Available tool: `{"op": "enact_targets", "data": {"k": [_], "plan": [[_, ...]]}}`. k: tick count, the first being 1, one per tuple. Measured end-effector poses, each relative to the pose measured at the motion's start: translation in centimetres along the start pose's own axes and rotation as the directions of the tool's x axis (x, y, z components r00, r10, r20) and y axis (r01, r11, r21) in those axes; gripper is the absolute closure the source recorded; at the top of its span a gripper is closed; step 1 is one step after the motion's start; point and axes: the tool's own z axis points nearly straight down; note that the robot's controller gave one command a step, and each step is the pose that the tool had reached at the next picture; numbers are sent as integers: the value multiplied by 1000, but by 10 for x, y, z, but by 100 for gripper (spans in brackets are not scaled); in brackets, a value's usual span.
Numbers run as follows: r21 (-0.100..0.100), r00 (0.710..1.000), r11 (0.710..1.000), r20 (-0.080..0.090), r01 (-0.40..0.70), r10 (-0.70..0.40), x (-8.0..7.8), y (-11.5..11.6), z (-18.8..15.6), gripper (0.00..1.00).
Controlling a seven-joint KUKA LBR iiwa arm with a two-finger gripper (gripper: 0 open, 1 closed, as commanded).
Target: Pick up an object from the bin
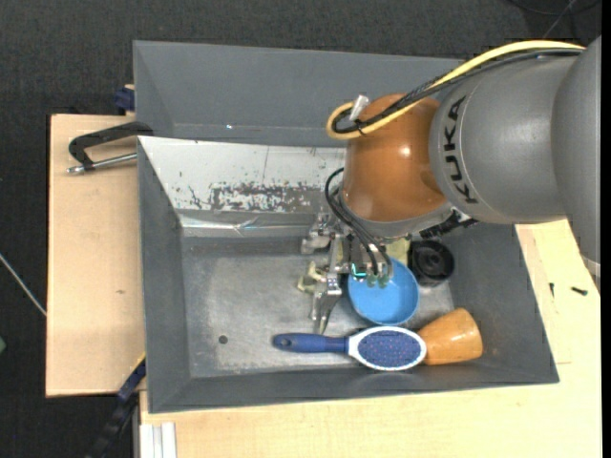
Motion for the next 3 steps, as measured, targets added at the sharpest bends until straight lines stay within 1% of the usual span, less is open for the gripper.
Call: {"op": "enact_targets", "data": {"k": [1, 2, 3], "plan": [[4, 993, 993, 4, 122, -122, -9, -73, 45, 0], [1, 971, 971, 13, 240, -240, -38, -77, 52, 0], [2, 971, 971, 11, 238, -238, -38, -78, 53, 100]]}}
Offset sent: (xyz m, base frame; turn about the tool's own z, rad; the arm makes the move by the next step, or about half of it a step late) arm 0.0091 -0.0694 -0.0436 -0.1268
